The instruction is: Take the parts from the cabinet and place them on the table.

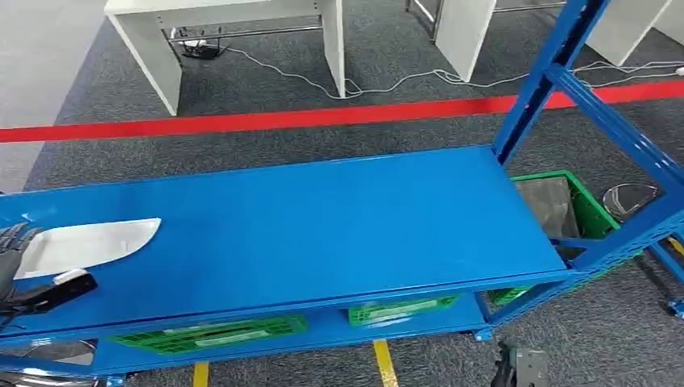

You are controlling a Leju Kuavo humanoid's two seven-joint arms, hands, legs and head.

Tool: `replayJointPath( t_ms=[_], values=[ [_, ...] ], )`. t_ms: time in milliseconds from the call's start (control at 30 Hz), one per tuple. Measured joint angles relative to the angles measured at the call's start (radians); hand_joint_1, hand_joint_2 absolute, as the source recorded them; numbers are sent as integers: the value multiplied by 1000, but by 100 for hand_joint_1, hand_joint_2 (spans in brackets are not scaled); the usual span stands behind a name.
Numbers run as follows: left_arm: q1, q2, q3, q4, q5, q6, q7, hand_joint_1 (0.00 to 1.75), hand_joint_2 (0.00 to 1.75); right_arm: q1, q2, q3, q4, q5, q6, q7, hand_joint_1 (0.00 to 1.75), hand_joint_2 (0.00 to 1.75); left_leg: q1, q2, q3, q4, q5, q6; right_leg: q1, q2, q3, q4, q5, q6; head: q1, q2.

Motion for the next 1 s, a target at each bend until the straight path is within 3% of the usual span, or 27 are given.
replayJointPath(
  t_ms=[33,67,167,200,233,333,367,400,433,500,533,567,600,667,700,733,833,867,900,933,1000],
  values=[
    [-5,0,-1,9,-1,3,-5,0,175,0,0,0,2,3,0,0,0,0,2,0,-16,35,-2,-1,0,0,1,0,0,0,-1,0],
    [-11,0,-3,15,-1,5,-10,0,175,0,0,-1,3,5,0,0,0,0,4,0,-7,15,22,-2,0,0,2,0,0,0,0,0],
    [-45,1,-3,34,9,23,-37,0,175,-4,0,-2,5,11,0,0,0,0,11,0,103,-221,153,-3,-1,1,8,2,-4,6,-1,0],
    [-57,1,-5,43,14,30,-46,0,175,-6,0,-2,5,13,0,0,0,0,8,-1,124,-256,140,-2,1,1,6,2,-6,10,0,0],
    [-69,1,-9,51,18,38,-56,0,175,-11,0,-2,6,14,0,0,0,0,4,-2,125,-281,139,7,5,3,-2,10,-6,17,-1,0],
    [-93,0,-22,77,29,48,-80,0,175,-13,0,-2,11,17,-1,0,0,0,-2,-2,115,-275,144,25,0,3,-9,6,0,33,1,0],
    [-102,0,-27,83,33,50,-88,0,175,-13,0,-2,11,18,-3,0,0,0,3,-1,118,-283,149,34,-2,3,-20,12,-11,39,0,0],
    [-113,-2,-32,87,39,53,-94,0,175,-14,0,-2,11,19,-3,0,0,0,2,0,118,-284,150,38,-2,2,-34,43,-33,41,3,0],
    [-123,-3,-38,91,39,53,-97,0,175,-15,0,-2,11,20,-3,0,0,0,1,0,118,-284,149,46,-2,2,-65,111,-69,42,5,0],
    [-127,-11,-52,103,40,53,-99,0,175,-15,0,-2,13,20,-4,0,0,0,-2,2,117,-283,148,50,-2,2,-148,276,-132,44,5,0],
    [-128,-15,-57,108,40,53,-99,0,175,-13,0,-1,14,21,-4,0,0,0,-4,2,117,-283,147,51,-2,2,-171,316,-136,45,5,0],
    [-130,-19,-62,111,41,53,-101,0,175,-12,0,-1,16,22,-4,0,0,0,-5,2,118,-283,147,51,-2,2,-171,310,-118,44,4,0],
    [-134,-22,-66,116,46,53,-107,0,175,-11,0,-2,17,24,-4,0,0,0,-5,2,118,-282,147,51,-2,2,-150,262,-81,42,5,0],
    [-145,-26,-75,127,53,52,-120,0,175,-16,-1,-2,18,27,-3,0,0,0,-5,1,121,-282,146,51,-1,1,-63,86,7,32,5,0],
    [-151,-29,-81,135,56,51,-126,0,175,-19,-2,-1,18,29,-3,0,0,0,-7,1,120,-281,144,48,2,-1,-36,27,8,27,5,0],
    [-159,-30,-88,143,57,51,-130,0,175,-23,-2,-1,18,31,-3,0,0,0,-12,0,115,-274,142,43,3,1,-16,5,3,27,5,0],
    [-177,-41,-120,174,59,49,-150,0,175,-24,-2,0,20,37,0,0,0,0,-8,0,115,-280,148,28,7,3,-22,10,6,21,4,0],
    [-182,-43,-127,179,60,49,-151,0,175,-25,-3,0,20,38,0,0,0,0,-6,0,112,-275,139,21,-2,2,-15,-1,13,11,4,0],
    [-186,-44,-132,185,60,49,-153,0,175,-28,-3,0,20,38,0,0,0,0,-5,0,107,-255,122,16,-2,2,-14,-3,14,7,2,0],
    [-191,-45,-137,191,60,49,-154,0,175,-29,-3,0,20,39,0,0,0,0,-3,0,85,-201,89,11,-2,2,-13,-2,14,4,0,0],
    [-193,-50,-147,204,64,48,-157,0,175,-28,-3,0,21,41,1,0,0,0,1,0,11,-39,18,4,-1,2,-12,-2,12,1,1,0]
  ],
)
